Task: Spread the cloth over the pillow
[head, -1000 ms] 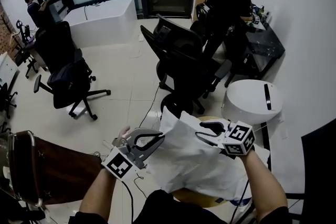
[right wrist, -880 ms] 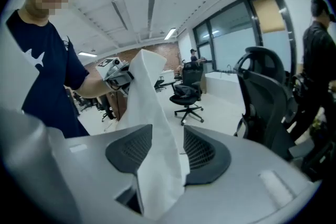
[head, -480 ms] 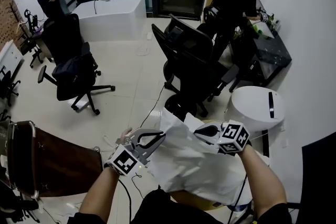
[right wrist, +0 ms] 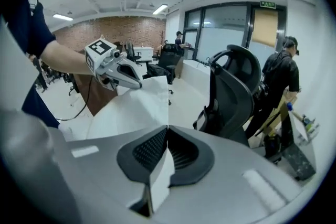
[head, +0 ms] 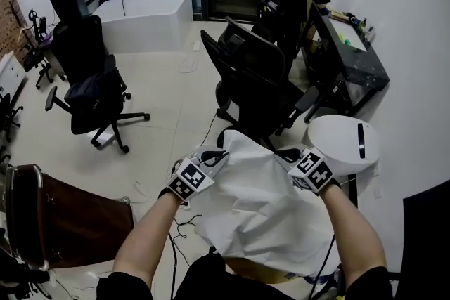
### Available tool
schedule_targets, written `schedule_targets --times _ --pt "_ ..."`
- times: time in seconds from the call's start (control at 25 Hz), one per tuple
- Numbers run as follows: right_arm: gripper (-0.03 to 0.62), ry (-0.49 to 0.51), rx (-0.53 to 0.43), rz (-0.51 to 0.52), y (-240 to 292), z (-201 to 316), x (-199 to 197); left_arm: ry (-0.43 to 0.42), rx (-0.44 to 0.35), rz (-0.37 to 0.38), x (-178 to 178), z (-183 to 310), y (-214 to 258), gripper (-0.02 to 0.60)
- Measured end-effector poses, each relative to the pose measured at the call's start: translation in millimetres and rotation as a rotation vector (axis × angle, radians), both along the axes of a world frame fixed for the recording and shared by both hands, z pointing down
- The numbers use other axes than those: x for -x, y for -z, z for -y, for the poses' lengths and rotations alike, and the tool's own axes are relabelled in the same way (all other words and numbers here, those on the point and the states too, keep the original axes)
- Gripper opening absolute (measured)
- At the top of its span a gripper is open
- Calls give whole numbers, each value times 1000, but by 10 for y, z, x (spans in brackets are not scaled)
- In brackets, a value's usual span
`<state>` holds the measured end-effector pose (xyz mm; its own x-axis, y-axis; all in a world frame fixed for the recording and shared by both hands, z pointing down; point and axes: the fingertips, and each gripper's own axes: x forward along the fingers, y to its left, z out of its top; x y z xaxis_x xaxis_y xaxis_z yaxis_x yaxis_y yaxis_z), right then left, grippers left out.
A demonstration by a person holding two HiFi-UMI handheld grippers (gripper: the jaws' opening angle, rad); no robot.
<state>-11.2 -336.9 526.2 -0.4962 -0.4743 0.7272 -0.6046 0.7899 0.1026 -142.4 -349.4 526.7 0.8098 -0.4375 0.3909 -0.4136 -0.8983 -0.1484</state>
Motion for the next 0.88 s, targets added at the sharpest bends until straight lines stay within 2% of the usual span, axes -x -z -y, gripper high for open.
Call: schedule_targets --times 0.16,0.36,0.48,0.52,0.64,0.88 --pt "11 -33 11 -98 -182 252 -92 -11 76 65 -163 241 -370 3" --pt "11 -69 85 -179 -612 447 -136 -7 190 112 -253 309 -885 7" --pt "11 -69 119 -250 -917 498 -171 -30 237 147 -239 261 -1124 56" --pt "11 -69 128 -270 -1008 514 -200 -38 245 160 -205 239 -1178 78" --pt "11 -90 156 -304 -1207 540 -303 -36 263 182 21 165 -1279 83" --pt "11 -118 172 -361 -1480 541 -465 1 267 157 711 -383 -1262 83"
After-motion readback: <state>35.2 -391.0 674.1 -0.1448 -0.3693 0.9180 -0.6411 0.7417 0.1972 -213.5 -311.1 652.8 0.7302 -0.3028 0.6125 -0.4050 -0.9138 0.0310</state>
